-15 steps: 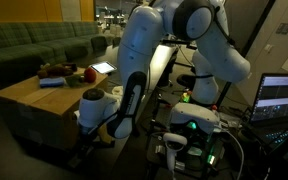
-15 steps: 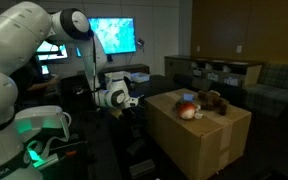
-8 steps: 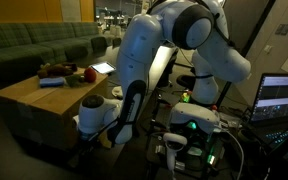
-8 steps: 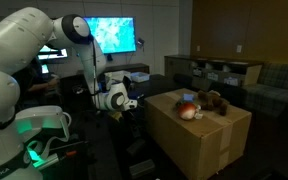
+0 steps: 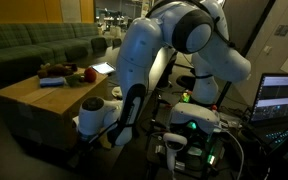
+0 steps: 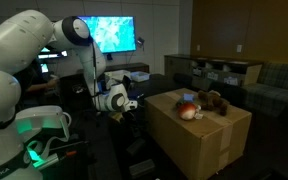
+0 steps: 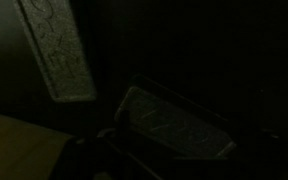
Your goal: Place the plastic and the towel from the box onto the table. Move the brown and red toys onto the box. Transfer the black object on the right of the box to the table. Put the blue object from the table onto the box. Pick up the black object from the box and position it on the table. Lastly, take the black object from the left side of the table and place it on the box.
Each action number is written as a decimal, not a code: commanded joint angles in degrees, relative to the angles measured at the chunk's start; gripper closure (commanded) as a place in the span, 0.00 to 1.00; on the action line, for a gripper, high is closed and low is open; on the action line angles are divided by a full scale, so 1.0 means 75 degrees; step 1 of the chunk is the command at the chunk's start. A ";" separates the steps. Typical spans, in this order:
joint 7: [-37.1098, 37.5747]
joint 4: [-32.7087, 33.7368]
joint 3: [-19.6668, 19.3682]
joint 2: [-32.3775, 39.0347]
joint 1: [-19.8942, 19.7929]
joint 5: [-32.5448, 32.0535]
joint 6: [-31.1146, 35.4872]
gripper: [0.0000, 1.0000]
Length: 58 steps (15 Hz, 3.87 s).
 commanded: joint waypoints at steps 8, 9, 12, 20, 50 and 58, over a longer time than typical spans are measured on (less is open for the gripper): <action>-0.0848 0.0064 0.0757 0.0235 -0.0779 0.0196 0.0295 0.00; -0.0943 0.0049 0.0857 0.0226 -0.0901 0.0185 0.0347 0.00; -0.1201 0.0094 0.1146 0.0274 -0.1266 0.0175 0.0496 0.00; -0.1759 0.0302 0.1653 0.0422 -0.2060 0.0122 0.0677 0.00; -0.2909 -0.0231 0.3049 -0.0228 -0.3436 0.0050 0.2332 0.41; -0.3277 -0.0123 0.3427 -0.0082 -0.3707 -0.0224 0.2540 0.00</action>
